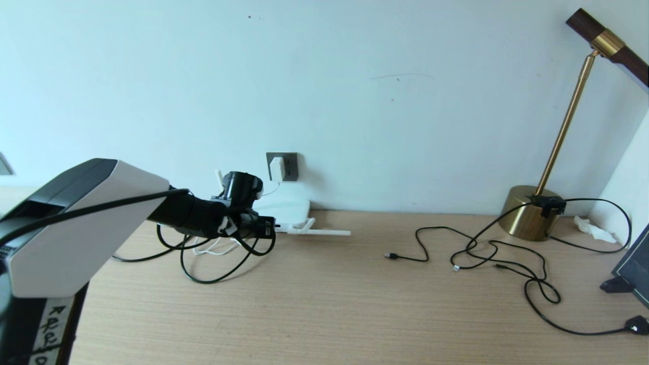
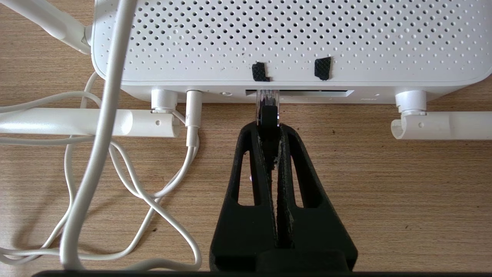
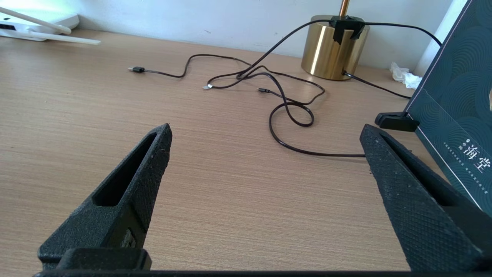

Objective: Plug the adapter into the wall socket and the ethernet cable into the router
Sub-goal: Align cable and router interface

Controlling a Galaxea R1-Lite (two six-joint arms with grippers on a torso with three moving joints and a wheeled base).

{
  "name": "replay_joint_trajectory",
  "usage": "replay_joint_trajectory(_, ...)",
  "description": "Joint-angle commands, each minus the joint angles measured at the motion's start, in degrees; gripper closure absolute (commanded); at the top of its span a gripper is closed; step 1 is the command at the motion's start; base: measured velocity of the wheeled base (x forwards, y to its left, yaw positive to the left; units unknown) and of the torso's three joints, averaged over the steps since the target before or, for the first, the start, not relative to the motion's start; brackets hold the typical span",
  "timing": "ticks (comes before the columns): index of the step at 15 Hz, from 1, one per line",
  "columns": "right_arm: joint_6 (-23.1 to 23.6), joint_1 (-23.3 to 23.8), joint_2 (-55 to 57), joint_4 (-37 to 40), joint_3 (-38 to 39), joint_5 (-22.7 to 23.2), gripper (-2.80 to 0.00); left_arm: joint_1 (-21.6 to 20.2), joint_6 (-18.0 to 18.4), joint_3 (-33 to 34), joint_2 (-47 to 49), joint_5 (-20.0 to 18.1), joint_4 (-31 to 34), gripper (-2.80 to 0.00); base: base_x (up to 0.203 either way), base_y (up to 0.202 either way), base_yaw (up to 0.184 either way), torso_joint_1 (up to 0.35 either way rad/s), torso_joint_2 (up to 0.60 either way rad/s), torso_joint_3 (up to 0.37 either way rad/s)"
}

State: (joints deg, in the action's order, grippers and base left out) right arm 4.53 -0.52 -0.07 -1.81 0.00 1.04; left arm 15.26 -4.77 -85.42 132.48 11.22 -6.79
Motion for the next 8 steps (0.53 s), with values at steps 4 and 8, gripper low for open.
replay_joint_trajectory(4, 0.0, 0.0, 0.1, 0.0, 0.6, 0.0, -2.8, -0.6, -0.1, -0.1, -0.1, 0.1, -0.2, 0.0, 0.0, 0.0, 0.0, 0.0, 0.0, 0.0)
replay_joint_trajectory(8, 0.0, 0.0, 0.1, 0.0, 0.6, 0.0, -2.8, -0.8, -0.1, -0.1, 0.0, 0.1, -0.2, 0.0, 0.0, 0.0, 0.0, 0.0, 0.0, 0.0)
